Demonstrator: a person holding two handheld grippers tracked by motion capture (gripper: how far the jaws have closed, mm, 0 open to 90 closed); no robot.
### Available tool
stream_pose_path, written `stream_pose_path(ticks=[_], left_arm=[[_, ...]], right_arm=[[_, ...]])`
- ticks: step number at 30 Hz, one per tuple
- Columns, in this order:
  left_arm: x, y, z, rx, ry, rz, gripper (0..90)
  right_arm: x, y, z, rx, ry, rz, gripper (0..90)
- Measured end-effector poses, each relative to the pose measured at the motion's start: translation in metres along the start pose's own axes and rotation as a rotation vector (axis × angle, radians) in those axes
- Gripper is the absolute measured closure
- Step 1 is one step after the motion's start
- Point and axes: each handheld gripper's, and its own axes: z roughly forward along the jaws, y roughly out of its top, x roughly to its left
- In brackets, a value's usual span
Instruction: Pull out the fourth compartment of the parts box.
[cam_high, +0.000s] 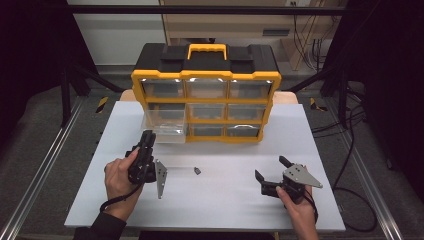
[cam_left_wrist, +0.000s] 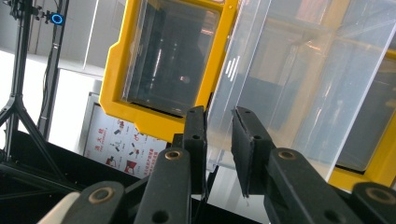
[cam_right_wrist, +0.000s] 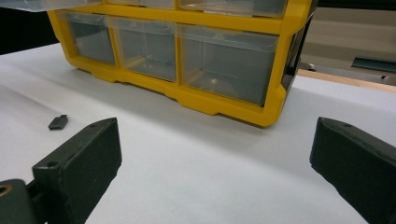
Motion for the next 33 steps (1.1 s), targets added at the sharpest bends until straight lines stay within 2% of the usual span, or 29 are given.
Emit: stream_pose_path(ticks=[9, 11, 13, 15, 17, 18, 19, 21, 25, 26, 27, 31, 32, 33], left_arm=[[-0.001, 0.001, -0.001, 0.007, -0.001, -0.003, 75.1], [-0.001, 0.001, 0.0, 0.005, -0.008, -0.031, 73.7], [-0.001, 0.001, 0.002, 0.022, -0.03, -0.081, 63.5], [-0.002, 0.0, 0.003, 0.04, -0.039, -0.146, 47.4], [-0.002, -0.004, 0.0, 0.057, -0.038, -0.23, 44.8], [-0.002, -0.006, -0.002, 0.062, -0.037, -0.275, 39.1], [-0.003, -0.008, -0.004, 0.068, -0.038, -0.322, 39.1], [-0.006, -0.014, -0.009, 0.097, -0.055, -0.403, 32.8], [-0.014, -0.031, -0.015, 0.143, -0.105, -0.612, 26.4], [-0.016, -0.041, -0.017, 0.166, -0.15, -0.732, 24.9], [-0.016, -0.041, -0.017, 0.166, -0.15, -0.732, 22.9], [-0.016, -0.063, -0.021, 0.193, -0.187, -0.905, 17.5], [-0.017, -0.068, -0.022, 0.185, -0.207, -0.959, 15.4], [-0.018, -0.074, -0.021, 0.178, -0.231, -0.995, 13.1]], right_arm=[[0.0, 0.0, 0.0, 0.0, 0.003, -0.001, 2.3], [0.001, 0.0, 0.0, 0.0, 0.003, -0.002, 2.3], [0.001, 0.0, 0.0, 0.001, 0.004, -0.003, 2.3], [0.001, 0.0, 0.0, 0.003, 0.003, -0.008, 2.3], [0.002, 0.0, 0.0, 0.004, 0.003, -0.009, 2.3], [0.002, 0.0, 0.0, 0.004, 0.002, -0.012, 2.4], [0.002, 0.0, 0.0, 0.004, 0.002, -0.012, 2.4], [0.003, 0.0, 0.002, 0.014, -0.007, -0.004, 3.2], [0.009, 0.001, 0.006, 0.041, -0.021, 0.001, 5.0], [0.01, 0.001, 0.007, 0.046, -0.024, -0.003, 5.5], [0.01, 0.001, 0.007, 0.046, -0.024, -0.003, 5.5], [0.017, 0.004, 0.012, 0.079, -0.021, 0.008, 6.4], [0.019, 0.005, 0.014, 0.092, -0.017, 0.01, 6.4], [0.021, 0.006, 0.015, 0.101, -0.014, 0.011, 6.5]])
